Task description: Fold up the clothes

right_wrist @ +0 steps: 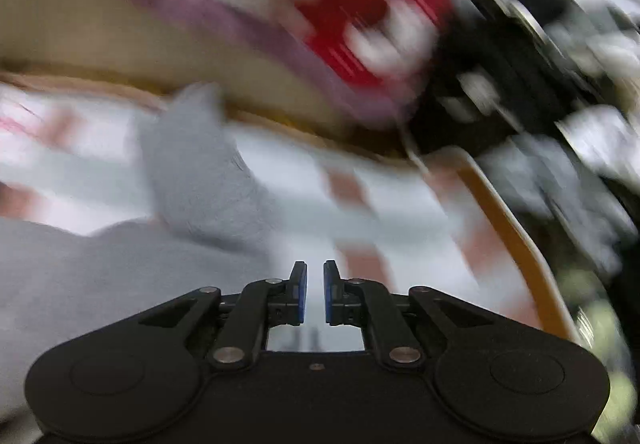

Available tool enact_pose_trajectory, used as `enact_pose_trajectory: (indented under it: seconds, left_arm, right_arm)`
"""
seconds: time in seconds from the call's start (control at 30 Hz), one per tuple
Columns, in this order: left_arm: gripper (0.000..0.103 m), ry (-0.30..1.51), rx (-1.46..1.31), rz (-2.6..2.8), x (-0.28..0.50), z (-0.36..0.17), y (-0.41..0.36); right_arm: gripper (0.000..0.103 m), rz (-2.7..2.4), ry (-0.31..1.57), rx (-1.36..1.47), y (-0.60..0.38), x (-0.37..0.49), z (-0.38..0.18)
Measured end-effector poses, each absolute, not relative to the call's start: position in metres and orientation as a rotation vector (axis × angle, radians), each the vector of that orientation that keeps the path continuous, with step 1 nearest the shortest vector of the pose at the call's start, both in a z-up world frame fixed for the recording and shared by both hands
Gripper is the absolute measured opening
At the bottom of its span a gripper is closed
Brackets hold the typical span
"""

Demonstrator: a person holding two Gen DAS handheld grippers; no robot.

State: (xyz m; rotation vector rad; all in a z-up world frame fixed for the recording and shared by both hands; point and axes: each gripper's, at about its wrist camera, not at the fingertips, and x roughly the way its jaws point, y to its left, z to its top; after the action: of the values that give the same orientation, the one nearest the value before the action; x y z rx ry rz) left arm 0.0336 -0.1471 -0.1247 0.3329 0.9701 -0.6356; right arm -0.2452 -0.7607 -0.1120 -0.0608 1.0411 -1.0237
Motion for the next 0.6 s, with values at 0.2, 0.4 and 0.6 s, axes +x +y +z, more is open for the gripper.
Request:
enact_pose_trajectory:
  seconds: [0.2, 0.4, 0.6]
  left_arm:
    - [0.051, 0.982, 0.191, -0.667, 0.025, -0.113, -0.112]
    - [0.054, 1.003, 0.196, -0.849, -0.009, -0.118, -0.117]
    - [0.055, 0.945, 0.414, -0.798, -0.037, -0.125, -0.119]
  right_arm:
    - [0.054, -0.771, 0.904, 0.275, -0.708, -0.242, -0.083]
    - [0.060, -0.193, 0.883, 0.531, -0.578, -0.204, -0.085]
    - [0.059, 0.096, 1.075, 0.500, -0.467, -0.164, -0.125]
